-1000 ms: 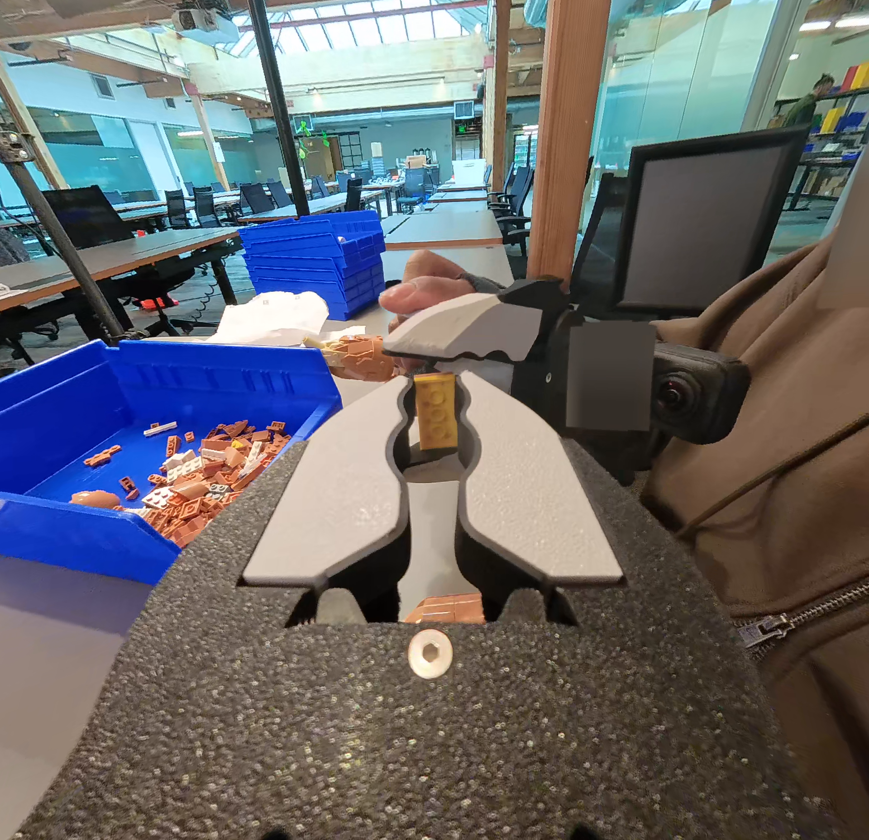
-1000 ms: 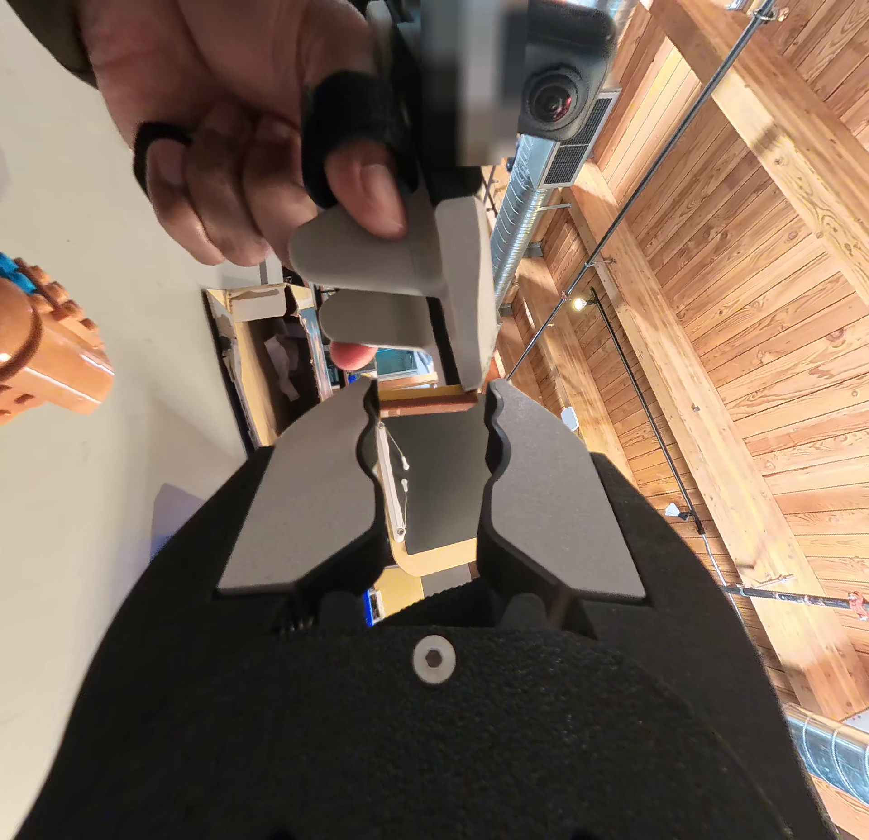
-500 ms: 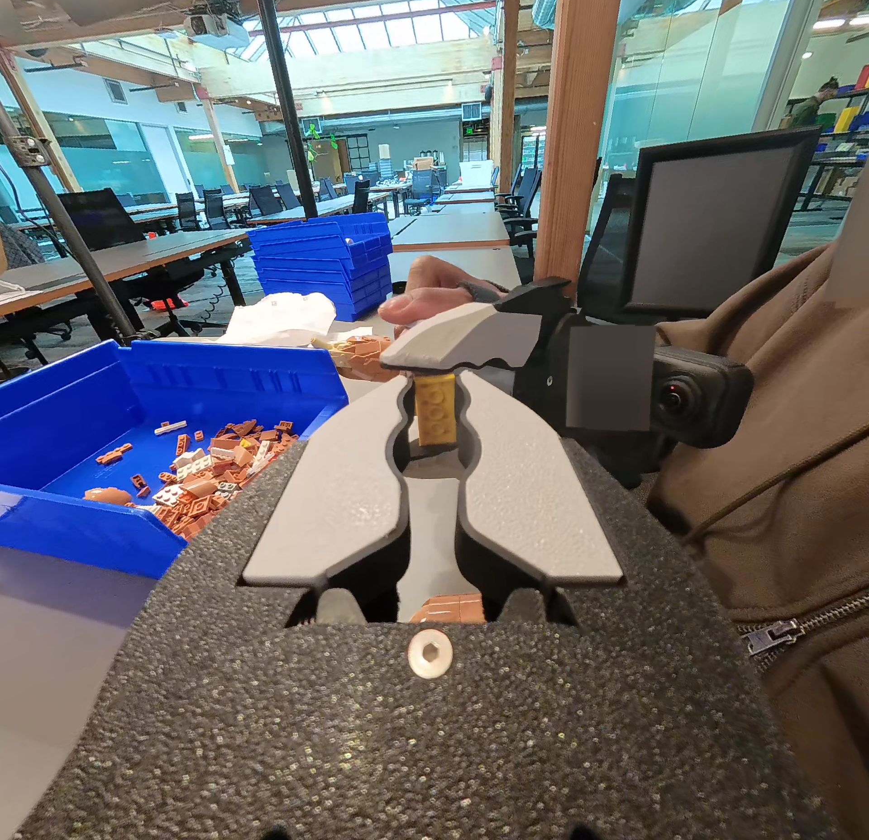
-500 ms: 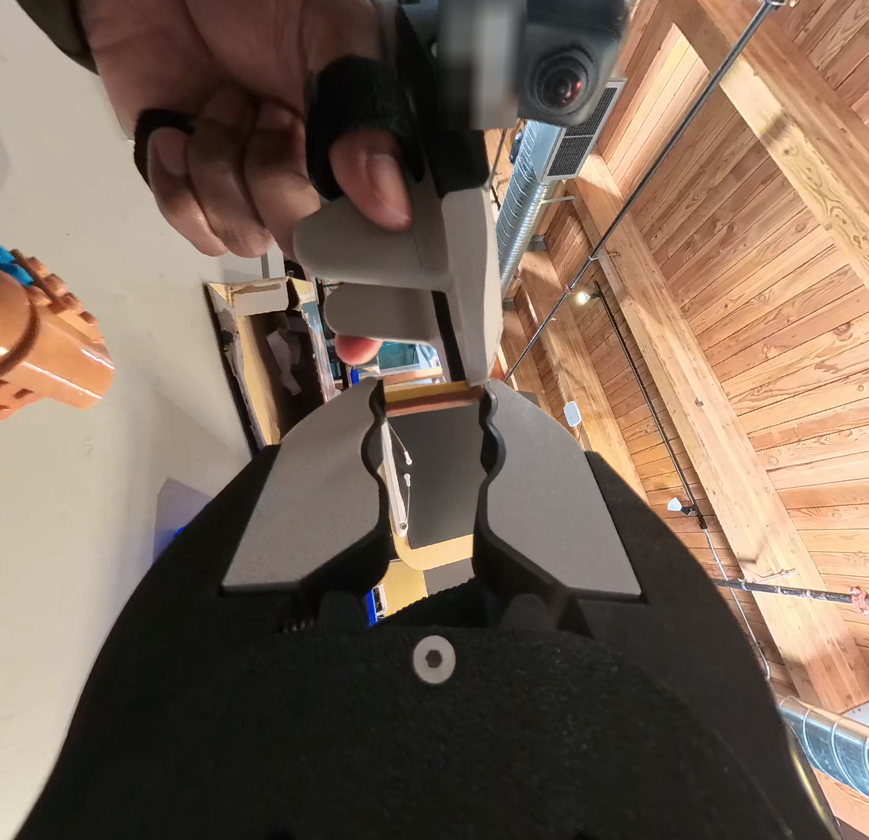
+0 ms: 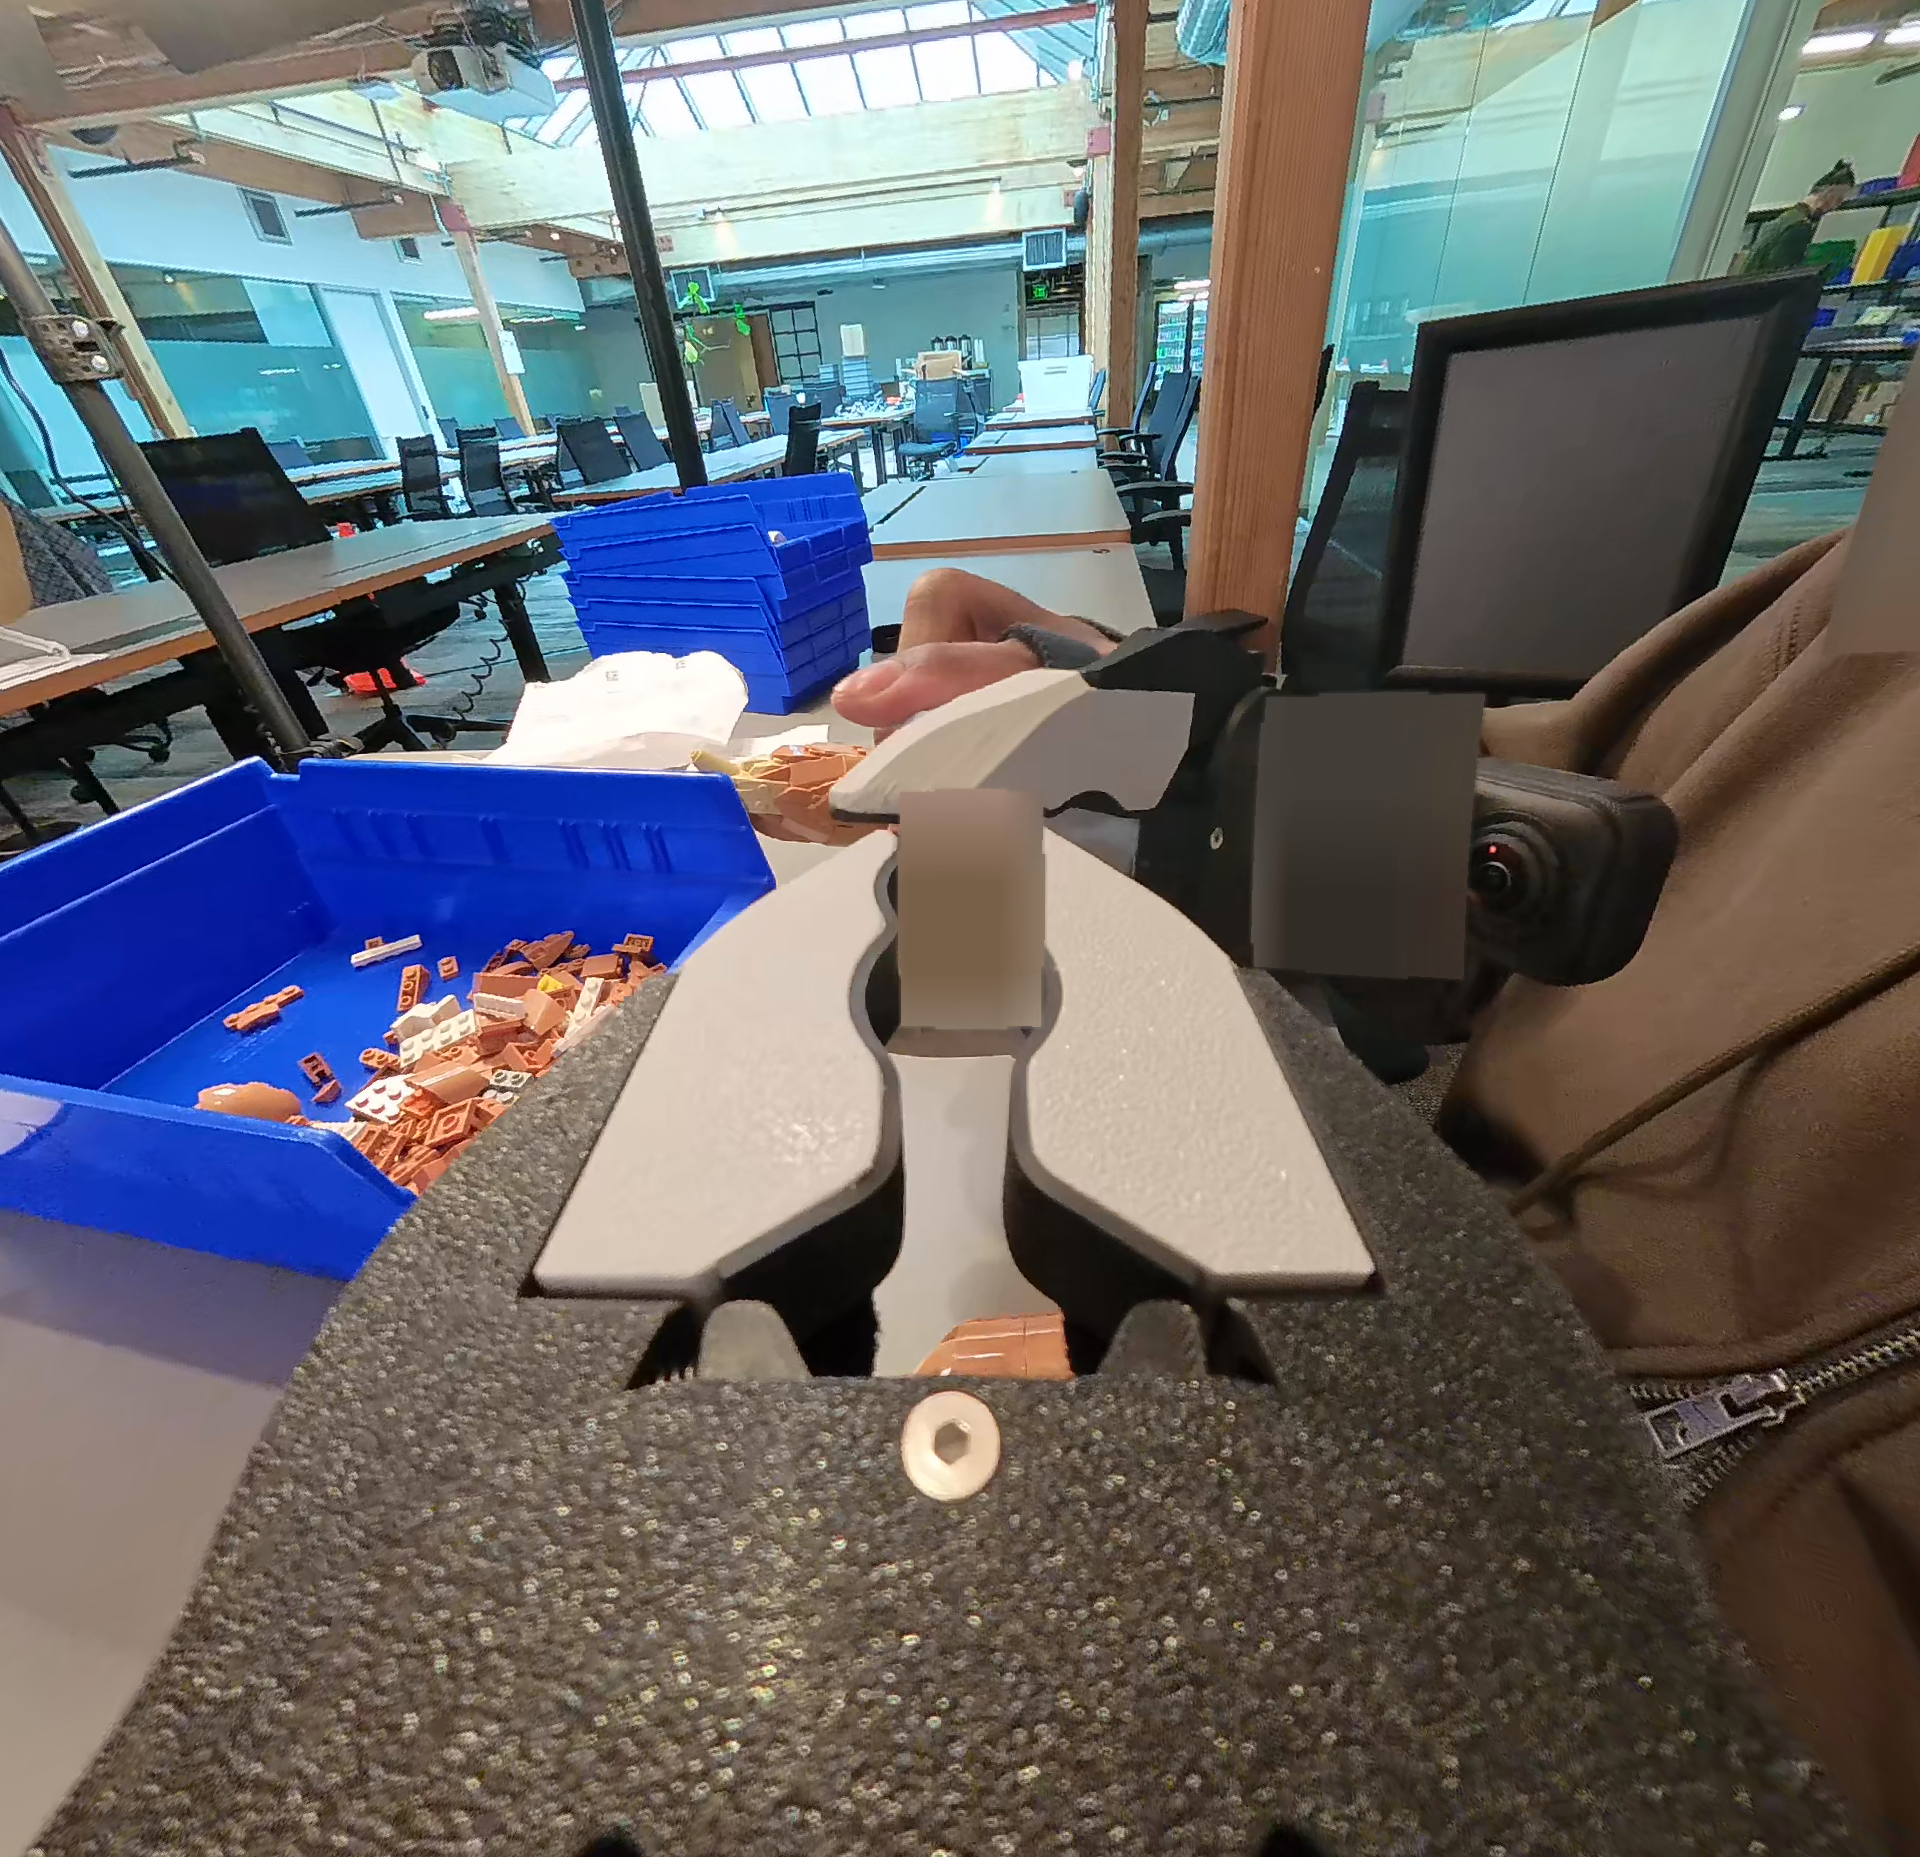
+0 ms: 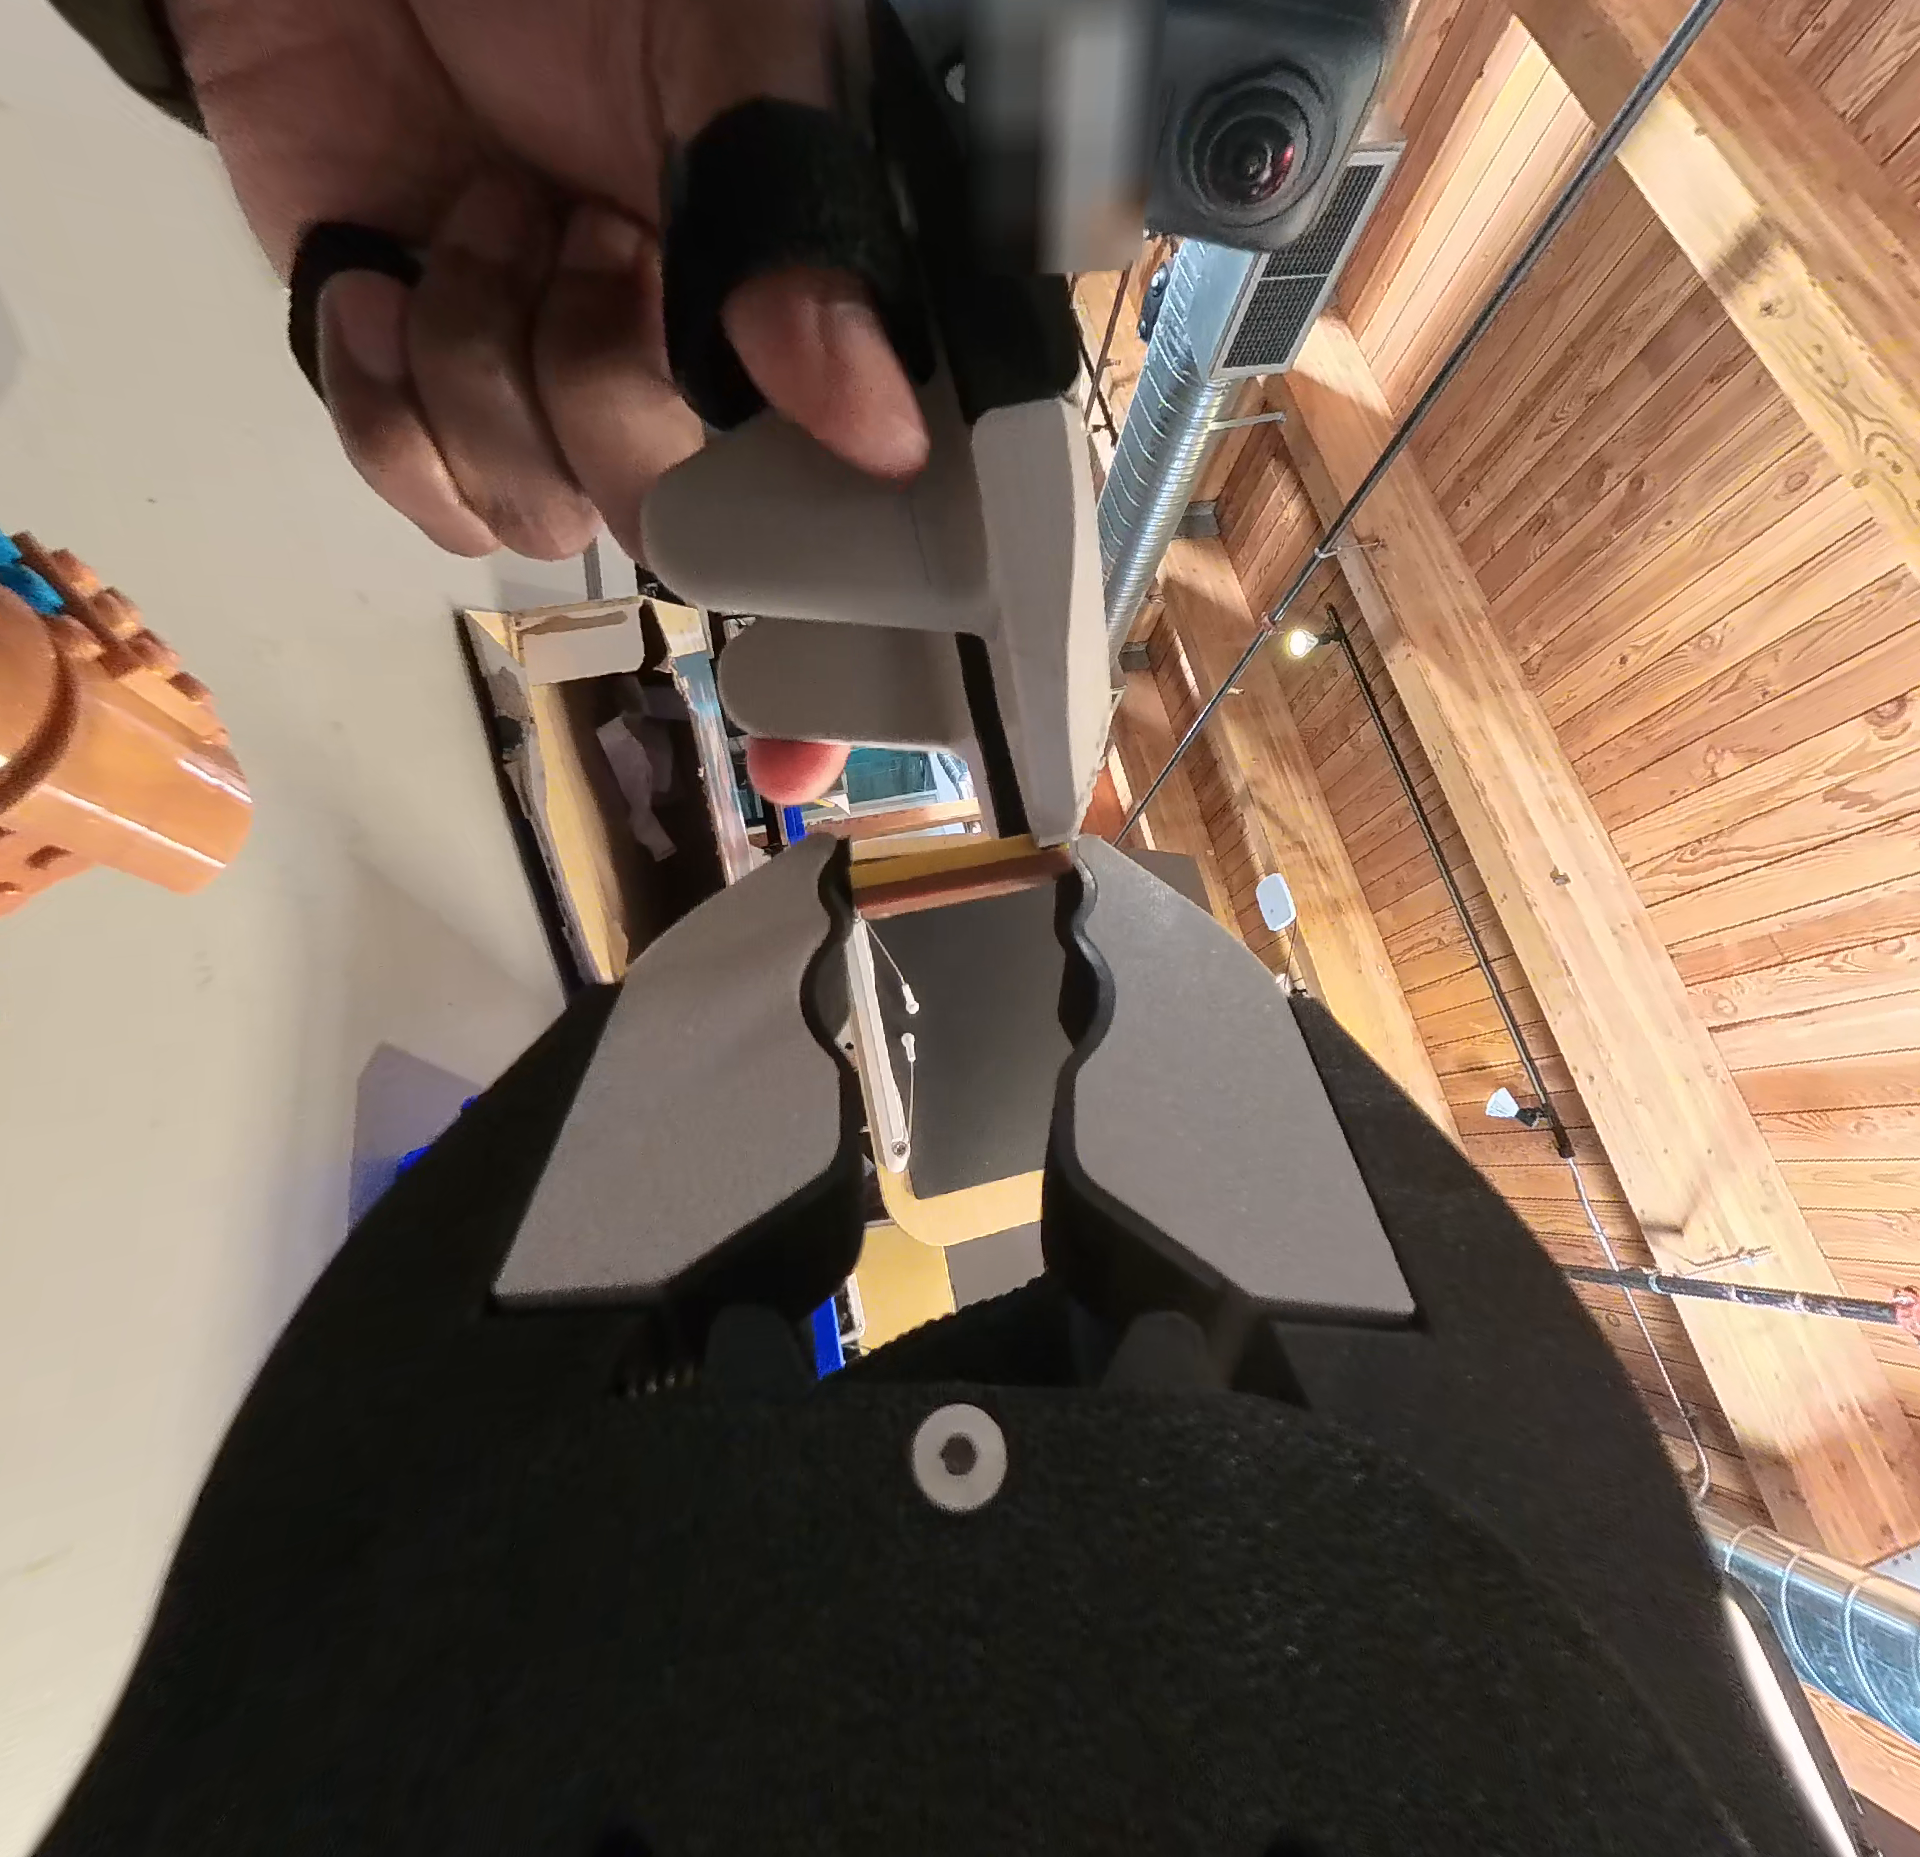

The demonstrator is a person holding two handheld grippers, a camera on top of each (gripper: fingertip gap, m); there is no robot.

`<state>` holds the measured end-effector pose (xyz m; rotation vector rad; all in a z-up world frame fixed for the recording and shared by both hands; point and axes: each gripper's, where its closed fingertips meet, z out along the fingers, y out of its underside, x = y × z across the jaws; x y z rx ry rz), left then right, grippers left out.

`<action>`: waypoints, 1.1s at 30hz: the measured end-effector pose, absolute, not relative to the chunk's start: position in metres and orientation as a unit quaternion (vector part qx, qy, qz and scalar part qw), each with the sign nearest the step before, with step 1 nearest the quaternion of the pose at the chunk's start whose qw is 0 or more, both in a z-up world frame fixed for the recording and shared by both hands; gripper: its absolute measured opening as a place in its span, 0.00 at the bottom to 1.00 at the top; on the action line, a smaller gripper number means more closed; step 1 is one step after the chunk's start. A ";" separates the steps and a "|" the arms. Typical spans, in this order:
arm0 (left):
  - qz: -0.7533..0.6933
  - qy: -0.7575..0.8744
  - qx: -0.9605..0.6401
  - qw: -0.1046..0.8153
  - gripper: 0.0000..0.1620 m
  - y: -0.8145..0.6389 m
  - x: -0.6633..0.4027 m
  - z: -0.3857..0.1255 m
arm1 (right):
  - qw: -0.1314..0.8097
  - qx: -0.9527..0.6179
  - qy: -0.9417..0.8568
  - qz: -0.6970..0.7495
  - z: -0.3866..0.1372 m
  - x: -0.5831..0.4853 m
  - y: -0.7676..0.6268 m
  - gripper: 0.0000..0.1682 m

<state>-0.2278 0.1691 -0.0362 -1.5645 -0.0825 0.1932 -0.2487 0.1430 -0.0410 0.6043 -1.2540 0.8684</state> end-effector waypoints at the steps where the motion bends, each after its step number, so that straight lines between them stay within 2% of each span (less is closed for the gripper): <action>1: 0.084 -0.037 -0.704 0.704 0.10 0.169 -0.228 -0.037 | 0.683 0.269 -0.559 0.386 -0.041 -0.249 0.143 0.22; 33: 0.046 -0.031 -0.670 0.740 0.09 0.168 -0.227 -0.034 | 0.663 0.262 -0.568 0.412 -0.043 -0.247 0.143 0.21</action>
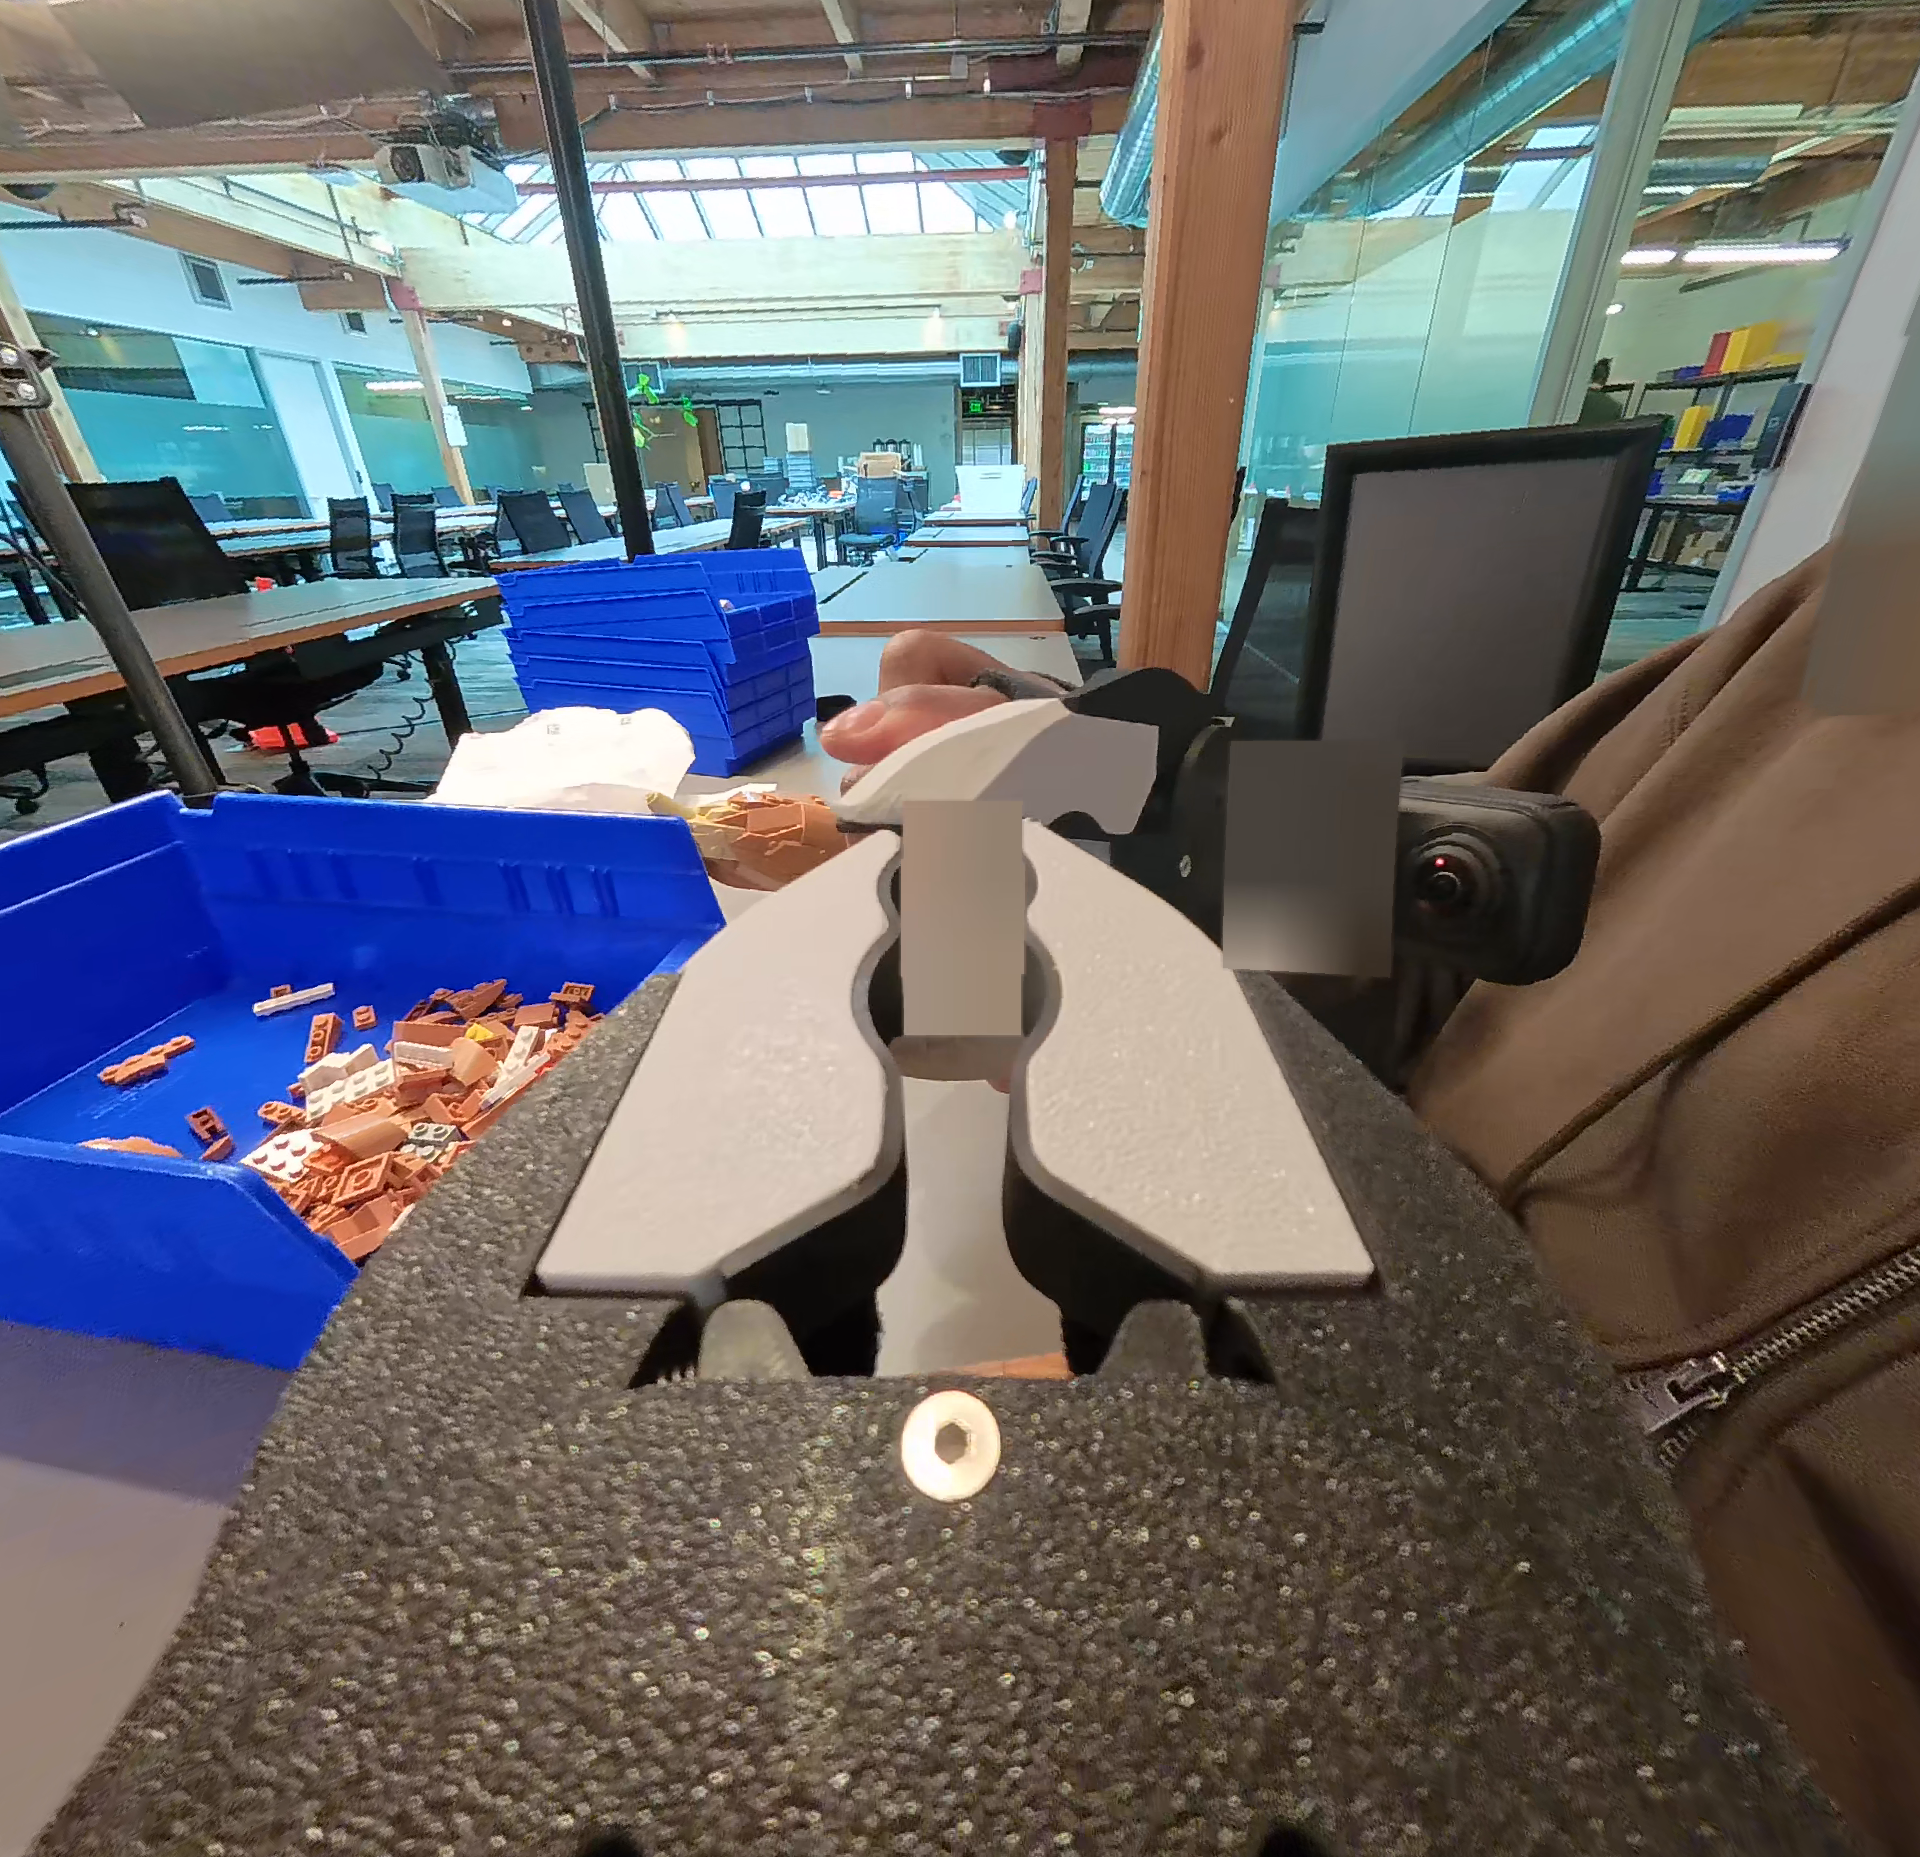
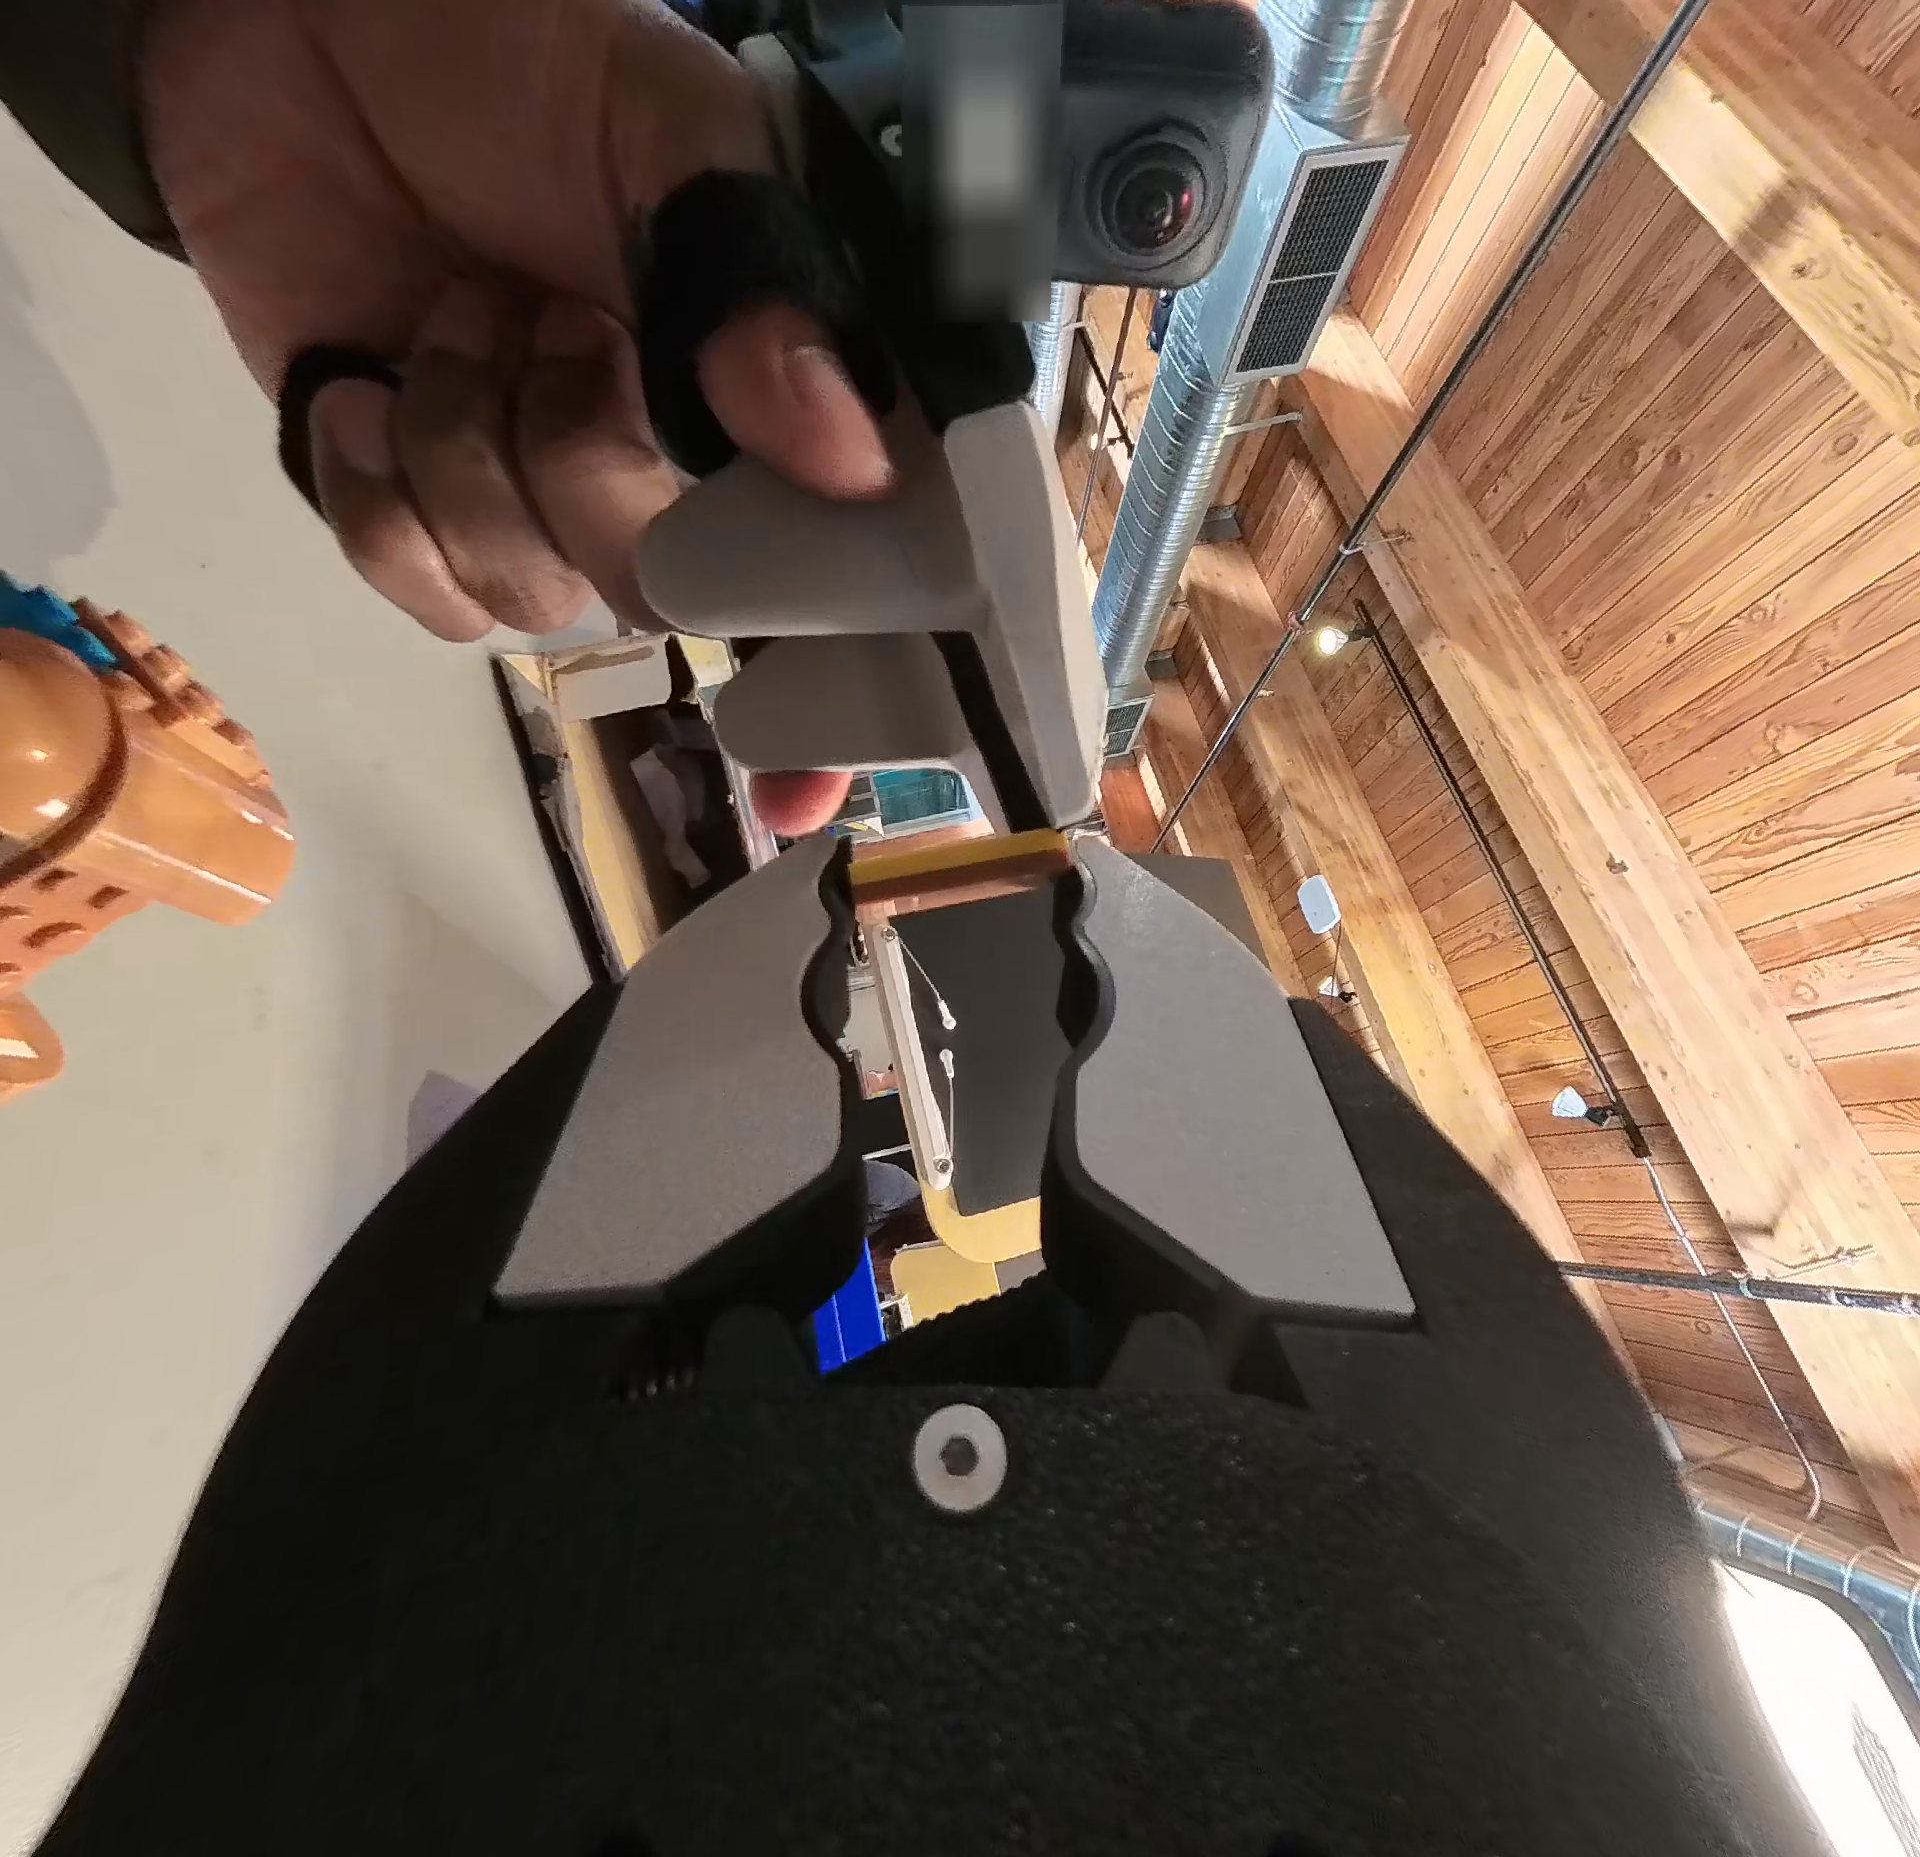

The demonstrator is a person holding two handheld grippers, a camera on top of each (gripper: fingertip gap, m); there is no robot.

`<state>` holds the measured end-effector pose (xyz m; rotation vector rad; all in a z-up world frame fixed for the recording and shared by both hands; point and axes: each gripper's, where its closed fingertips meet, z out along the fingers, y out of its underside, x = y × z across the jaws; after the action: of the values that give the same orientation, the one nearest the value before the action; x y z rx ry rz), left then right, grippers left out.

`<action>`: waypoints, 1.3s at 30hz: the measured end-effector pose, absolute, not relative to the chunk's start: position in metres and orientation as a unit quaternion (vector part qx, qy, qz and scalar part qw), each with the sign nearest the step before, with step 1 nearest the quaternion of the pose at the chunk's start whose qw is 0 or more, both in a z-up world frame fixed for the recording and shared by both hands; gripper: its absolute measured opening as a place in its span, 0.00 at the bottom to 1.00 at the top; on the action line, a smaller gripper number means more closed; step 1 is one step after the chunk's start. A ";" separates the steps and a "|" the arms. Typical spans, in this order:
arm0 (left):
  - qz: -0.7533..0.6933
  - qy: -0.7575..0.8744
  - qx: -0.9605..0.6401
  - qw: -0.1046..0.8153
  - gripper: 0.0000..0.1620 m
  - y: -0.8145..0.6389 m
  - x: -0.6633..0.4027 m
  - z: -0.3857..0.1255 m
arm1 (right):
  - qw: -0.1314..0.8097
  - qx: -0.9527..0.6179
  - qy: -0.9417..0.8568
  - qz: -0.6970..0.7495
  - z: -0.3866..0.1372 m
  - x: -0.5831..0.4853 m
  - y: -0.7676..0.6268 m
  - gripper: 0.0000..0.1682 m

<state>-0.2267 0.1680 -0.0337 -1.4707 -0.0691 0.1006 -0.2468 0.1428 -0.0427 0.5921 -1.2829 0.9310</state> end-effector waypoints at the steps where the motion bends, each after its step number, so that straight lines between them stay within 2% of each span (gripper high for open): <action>1: 0.047 -0.031 -0.672 0.738 0.09 0.168 -0.227 -0.034 | 0.663 0.262 -0.568 0.412 -0.043 -0.247 0.143 0.21; 19: 0.062 -0.032 -0.679 0.731 0.10 0.169 -0.230 -0.035 | 0.666 0.258 -0.568 0.410 -0.042 -0.246 0.140 0.21; 29: -0.036 -0.055 -0.638 0.767 0.09 0.169 -0.229 -0.028 | 0.662 0.225 -0.573 0.427 -0.037 -0.246 0.139 0.21; 33: 0.012 -0.051 -0.640 0.767 0.09 0.169 -0.231 -0.025 | 0.665 0.204 -0.575 0.431 -0.035 -0.248 0.139 0.21; 39: 0.157 -0.026 -0.660 0.734 0.09 0.170 -0.236 -0.026 | 0.654 0.184 -0.590 0.436 -0.036 -0.253 0.140 0.20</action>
<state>-0.2356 0.1700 -0.0257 -1.4506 -0.0564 0.3447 -0.2533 0.1405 -0.0363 0.4164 -1.3384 0.9892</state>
